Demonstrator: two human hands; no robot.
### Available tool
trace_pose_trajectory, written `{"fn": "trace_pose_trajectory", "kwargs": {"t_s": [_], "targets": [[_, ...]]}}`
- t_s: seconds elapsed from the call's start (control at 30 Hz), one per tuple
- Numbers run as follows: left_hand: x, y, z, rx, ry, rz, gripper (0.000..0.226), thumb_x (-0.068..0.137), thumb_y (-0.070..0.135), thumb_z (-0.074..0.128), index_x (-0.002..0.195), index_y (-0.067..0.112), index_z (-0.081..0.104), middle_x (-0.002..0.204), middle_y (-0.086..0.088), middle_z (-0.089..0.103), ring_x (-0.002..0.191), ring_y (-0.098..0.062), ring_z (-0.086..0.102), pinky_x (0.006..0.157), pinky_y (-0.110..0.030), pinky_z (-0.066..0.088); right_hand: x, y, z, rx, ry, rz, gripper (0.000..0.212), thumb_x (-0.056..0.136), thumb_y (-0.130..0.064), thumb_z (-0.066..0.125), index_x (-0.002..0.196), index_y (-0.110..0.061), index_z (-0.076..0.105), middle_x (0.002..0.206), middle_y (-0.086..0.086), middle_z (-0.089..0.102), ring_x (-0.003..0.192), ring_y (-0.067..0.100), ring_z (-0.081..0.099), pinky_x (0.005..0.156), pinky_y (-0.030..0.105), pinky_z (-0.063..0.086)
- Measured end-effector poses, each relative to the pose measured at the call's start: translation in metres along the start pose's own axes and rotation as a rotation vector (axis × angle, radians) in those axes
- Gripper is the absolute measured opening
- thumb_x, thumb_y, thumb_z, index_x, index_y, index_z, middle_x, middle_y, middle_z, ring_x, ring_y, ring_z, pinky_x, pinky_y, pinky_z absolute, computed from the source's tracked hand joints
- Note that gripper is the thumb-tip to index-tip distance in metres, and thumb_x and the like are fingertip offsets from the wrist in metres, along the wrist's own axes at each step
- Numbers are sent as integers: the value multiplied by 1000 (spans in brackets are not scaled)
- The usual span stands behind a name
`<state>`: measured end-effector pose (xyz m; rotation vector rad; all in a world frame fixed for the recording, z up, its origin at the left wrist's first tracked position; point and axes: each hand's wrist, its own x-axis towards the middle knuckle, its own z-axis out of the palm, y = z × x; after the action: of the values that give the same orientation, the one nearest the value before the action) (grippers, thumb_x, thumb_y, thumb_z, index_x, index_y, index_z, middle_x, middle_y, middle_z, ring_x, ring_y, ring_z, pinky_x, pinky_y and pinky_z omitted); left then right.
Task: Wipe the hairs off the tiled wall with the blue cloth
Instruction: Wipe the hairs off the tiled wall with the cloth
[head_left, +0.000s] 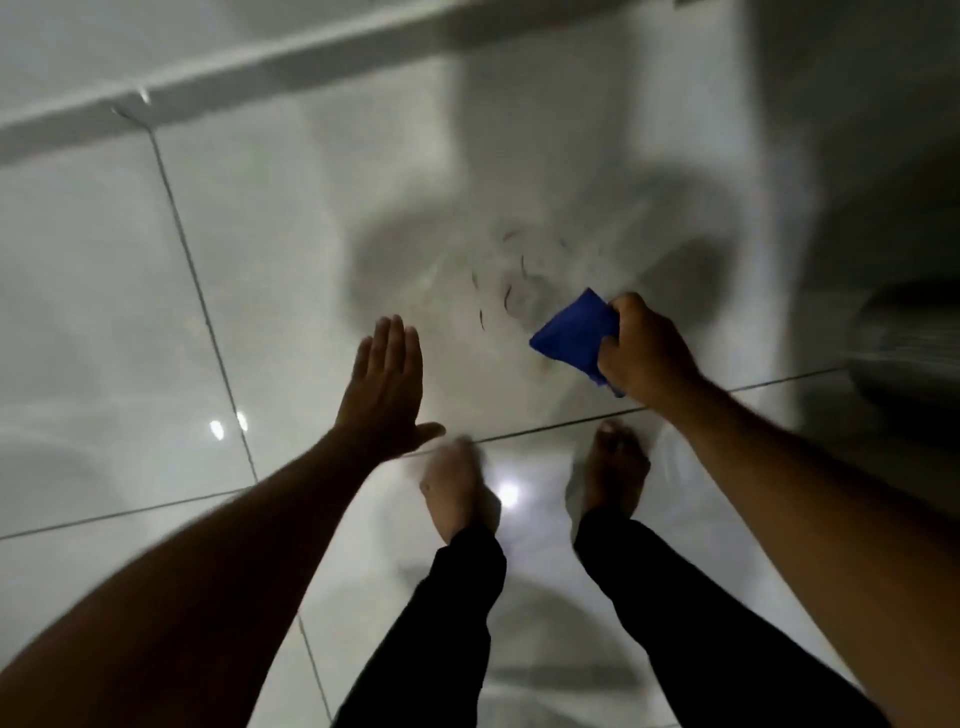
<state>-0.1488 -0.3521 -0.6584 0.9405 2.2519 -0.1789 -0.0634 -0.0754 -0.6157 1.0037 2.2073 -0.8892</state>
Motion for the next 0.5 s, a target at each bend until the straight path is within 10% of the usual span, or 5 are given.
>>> {"fn": "trace_pose_trajectory", "kwargs": {"t_s": [0.17, 0.37, 0.5], "targets": [[48, -12, 92, -41, -43, -88, 140, 60, 64, 80, 147, -9, -2, 157, -35, -4, 147, -47, -8, 120, -55, 5, 81, 44, 65, -105, -256, -10, 35, 86, -4, 53, 121, -10, 48, 111, 14, 62, 93, 29, 61, 78, 41, 53], [72, -26, 125, -177, -84, -210, 156, 48, 60, 87, 147, -7, -12, 157, -32, -16, 146, -44, -16, 120, -55, 2, 106, 83, 105, -461, 295, -90, 68, 86, -22, 66, 142, -1, 34, 148, 26, 38, 135, 45, 35, 111, 53, 29], [84, -31, 127, -228, -110, -226, 166, 40, 62, 89, 147, -3, -21, 156, -27, -27, 144, -41, -25, 121, -51, -2, 111, 93, 148, -372, 164, -136, 70, 99, -38, 41, 154, -10, 9, 163, 21, -2, 148, 41, -2, 120, 55, 7]]}}
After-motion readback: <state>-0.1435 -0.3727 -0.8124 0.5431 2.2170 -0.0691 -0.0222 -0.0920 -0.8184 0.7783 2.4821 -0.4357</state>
